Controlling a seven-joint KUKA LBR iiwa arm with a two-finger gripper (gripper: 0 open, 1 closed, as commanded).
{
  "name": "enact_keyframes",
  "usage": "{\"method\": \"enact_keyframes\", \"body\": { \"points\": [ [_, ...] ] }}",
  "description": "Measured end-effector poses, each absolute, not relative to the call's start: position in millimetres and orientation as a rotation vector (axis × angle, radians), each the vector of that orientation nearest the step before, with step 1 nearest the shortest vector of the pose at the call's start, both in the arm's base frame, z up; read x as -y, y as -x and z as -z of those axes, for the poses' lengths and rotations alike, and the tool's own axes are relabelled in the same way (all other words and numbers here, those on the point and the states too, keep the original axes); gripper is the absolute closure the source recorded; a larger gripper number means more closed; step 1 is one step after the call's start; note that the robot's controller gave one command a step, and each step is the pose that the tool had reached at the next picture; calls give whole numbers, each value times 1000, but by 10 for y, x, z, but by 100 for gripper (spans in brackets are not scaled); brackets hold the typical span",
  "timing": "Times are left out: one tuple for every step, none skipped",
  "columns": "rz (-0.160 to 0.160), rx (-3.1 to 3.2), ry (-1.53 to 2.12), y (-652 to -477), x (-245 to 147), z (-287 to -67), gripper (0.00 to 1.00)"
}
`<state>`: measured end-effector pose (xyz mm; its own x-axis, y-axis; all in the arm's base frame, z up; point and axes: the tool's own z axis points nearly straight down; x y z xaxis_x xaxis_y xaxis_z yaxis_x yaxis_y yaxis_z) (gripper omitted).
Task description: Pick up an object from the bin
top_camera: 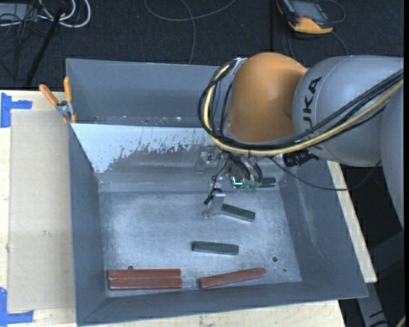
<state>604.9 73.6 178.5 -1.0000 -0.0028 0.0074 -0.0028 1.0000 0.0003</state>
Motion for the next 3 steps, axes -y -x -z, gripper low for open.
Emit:
{"method": "enact_keyframes", "body": {
  "points": [
    [1, 3118, -386, -5905, -986, -1959, 0],
    [1, 3103, -418, -5491, -1085, -845, 0],
    [-1, 3006, -903, -5387, -585, -824, 0]
  ]
}}
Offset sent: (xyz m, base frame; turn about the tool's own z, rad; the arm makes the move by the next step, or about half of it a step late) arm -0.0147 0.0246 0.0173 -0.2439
